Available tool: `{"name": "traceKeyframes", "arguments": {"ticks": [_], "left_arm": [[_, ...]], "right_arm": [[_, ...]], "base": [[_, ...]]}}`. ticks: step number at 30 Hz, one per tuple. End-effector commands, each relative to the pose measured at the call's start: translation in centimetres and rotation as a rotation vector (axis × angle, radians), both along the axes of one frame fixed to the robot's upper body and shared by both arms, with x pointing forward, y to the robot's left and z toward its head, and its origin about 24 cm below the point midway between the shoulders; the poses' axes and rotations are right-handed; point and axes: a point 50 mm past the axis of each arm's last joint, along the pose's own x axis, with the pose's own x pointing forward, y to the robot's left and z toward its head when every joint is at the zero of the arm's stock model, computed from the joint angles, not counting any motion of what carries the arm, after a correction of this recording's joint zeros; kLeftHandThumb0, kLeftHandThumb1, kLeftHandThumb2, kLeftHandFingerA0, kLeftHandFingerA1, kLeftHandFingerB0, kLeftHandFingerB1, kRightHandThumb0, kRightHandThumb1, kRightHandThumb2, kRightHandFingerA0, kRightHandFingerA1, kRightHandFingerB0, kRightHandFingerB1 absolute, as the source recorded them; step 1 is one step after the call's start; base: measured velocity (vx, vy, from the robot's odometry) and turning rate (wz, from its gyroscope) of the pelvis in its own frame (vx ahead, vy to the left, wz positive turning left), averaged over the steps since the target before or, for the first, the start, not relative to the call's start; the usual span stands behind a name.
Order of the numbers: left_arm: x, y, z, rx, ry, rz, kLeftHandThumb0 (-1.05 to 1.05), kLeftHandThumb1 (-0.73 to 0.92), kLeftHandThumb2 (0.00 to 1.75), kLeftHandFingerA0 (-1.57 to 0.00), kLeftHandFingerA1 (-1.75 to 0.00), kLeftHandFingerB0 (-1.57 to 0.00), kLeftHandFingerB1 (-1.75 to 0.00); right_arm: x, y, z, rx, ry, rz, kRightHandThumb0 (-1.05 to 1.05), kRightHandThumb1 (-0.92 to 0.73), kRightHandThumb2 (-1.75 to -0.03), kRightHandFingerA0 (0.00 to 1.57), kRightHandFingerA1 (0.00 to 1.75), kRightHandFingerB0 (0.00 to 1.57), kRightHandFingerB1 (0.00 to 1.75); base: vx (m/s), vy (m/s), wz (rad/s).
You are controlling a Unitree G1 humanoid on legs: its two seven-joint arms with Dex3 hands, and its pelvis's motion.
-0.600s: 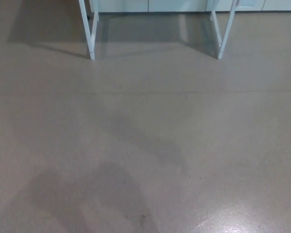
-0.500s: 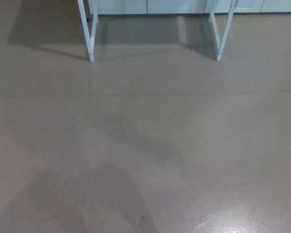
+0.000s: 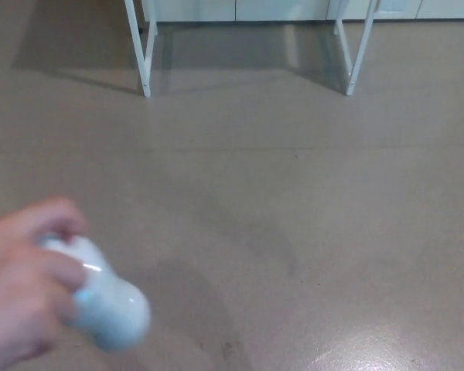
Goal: The robot picks up a bottle from a person using its left hand and walk towards the table in frontand put the bottle on the table.
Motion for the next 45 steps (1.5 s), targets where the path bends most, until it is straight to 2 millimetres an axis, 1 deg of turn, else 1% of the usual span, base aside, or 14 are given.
{"name": "traceKeyframes", "arguments": {"ticks": [1, 10, 11, 14, 15, 16, 17, 18, 19, 20, 22, 26, 32, 45], "left_arm": [[0.0, 0.5, 0.4, 0.013, -0.016, -0.008, -0.25, 0.59, 0.57, -0.4, -0.39, -0.31, -0.32], [0.6, -0.1, 0.9, -0.028, -0.126, -0.031, -0.26, 0.56, 0.57, -0.37, -0.37, -0.28, -0.31], [1.2, -0.5, 1.2, -0.035, -0.177, -0.068, -0.42, 0.5, 0.56, -0.28, -0.33, -0.26, -0.3], [2.6, -1.6, 2.4, -0.06, -0.306, -0.164, -0.47, 0.47, 0.55, -0.27, -0.32, -0.25, -0.3], [3.3, -2.3, 3.4, -0.103, -0.384, -0.211, -0.27, 0.26, 0.85, -0.07, -0.52, -0.07, -0.5], [3.6, -2.6, 3.9, -0.122, -0.418, -0.233, -0.27, 0.26, 0.85, -0.07, -0.52, -0.07, -0.5], [4.1, -3.4, 5.0, -0.148, -0.485, -0.291, -0.47, 0.45, 0.54, -0.17, -0.28, -0.18, -0.29], [4.7, -4.5, 6.6, -0.177, -0.546, -0.396, -0.54, 0.35, 0.74, -0.02, -0.28, -0.08, -0.4], [4.9, -5.3, 7.7, -0.203, -0.578, -0.459, -0.5, 0.32, 0.76, -0.01, -0.29, -0.07, -0.38], [4.9, -5.9, 8.3, -0.223, -0.592, -0.488, -0.5, 0.32, 0.76, -0.01, -0.29, -0.07, -0.38], [4.8, -7.4, 10.4, -0.247, -0.632, -0.633, -0.61, 0.41, 0.77, -0.09, -0.16, -0.08, -0.2], [4.4, -10.0, 13.3, -0.299, -0.674, -0.823, -0.56, 0.38, 0.75, -0.06, -0.19, -0.05, -0.16], [4.0, -13.5, 16.3, -0.391, -0.699, -0.969, -0.51, 0.33, 0.74, 0.0, -0.22, 0.0, -0.17], [4.9, -16.9, 18.2, -0.437, -0.742, -1.088, -0.56, 0.33, 0.77, 0.0, -0.22, 0.0, -0.16]], "right_arm": [[-0.1, -0.5, 0.2, -0.018, -0.005, -0.005, -0.24, -0.68, -0.6, 0.56, 0.45, 0.36, 0.35], [-0.3, -0.3, 0.0, -0.013, 0.011, -0.014, -0.25, -0.68, -0.6, 0.58, 0.46, 0.37, 0.36], [-0.4, -0.3, 0.0, -0.015, 0.014, -0.012, -0.26, -0.67, -0.6, 0.56, 0.45, 0.37, 0.36], [-0.7, -0.4, -0.1, -0.023, 0.024, -0.008, -0.27, -0.67, -0.6, 0.57, 0.45, 0.37, 0.36], [-0.7, -0.4, -0.1, -0.019, 0.022, -0.006, -0.26, -0.68, -0.6, 0.55, 0.45, 0.37, 0.36], [-0.8, -0.4, -0.1, -0.017, 0.021, -0.005, -0.26, -0.68, -0.6, 0.55, 0.45, 0.37, 0.36], [-0.8, -0.4, -0.1, -0.017, 0.022, -0.006, -0.27, -0.68, -0.6, 0.55, 0.44, 0.37, 0.36], [-0.8, -0.5, -0.1, -0.019, 0.031, -0.008, -0.26, -0.68, -0.6, 0.56, 0.44, 0.37, 0.35], [-0.8, -0.5, -0.1, -0.018, 0.034, -0.009, -0.26, -0.68, -0.6, 0.55, 0.44, 0.37, 0.35], [-0.9, -0.5, -0.1, -0.016, 0.033, -0.007, -0.26, -0.68, -0.6, 0.55, 0.44, 0.37, 0.35], [-0.9, -0.5, -0.2, -0.023, 0.04, -0.002, -0.26, -0.67, -0.6, 0.57, 0.45, 0.38, 0.36], [-1.0, -0.3, -0.3, -0.03, 0.048, 0.006, -0.27, -0.67, -0.6, 0.61, 0.46, 0.39, 0.36], [-1.2, -0.4, -0.3, -0.025, 0.05, 0.002, -0.28, -0.68, -0.6, 0.6, 0.47, 0.39, 0.36], [-1.4, -0.3, -0.4, -0.019, 0.067, 0.007, -0.28, -0.68, -0.6, 0.56, 0.45, 0.38, 0.36]], "base": [[0.0, 0.0, 0.0], [0.0, 0.0, 0.0], [0.0, 0.0, 0.0], [0.0, 0.0, 0.0], [0.0, 0.0, 0.0], [0.0, 0.0, 0.0], [0.0, 0.0, 0.0], [0.0, 0.0, 0.0], [0.0, 0.0, 0.0], [0.0, 0.0, 0.0], [0.0, 0.0, 0.0], [0.0, 0.0, 0.0], [0.0, 0.0, 0.0], [0.0, 0.0, 0.0]]}}
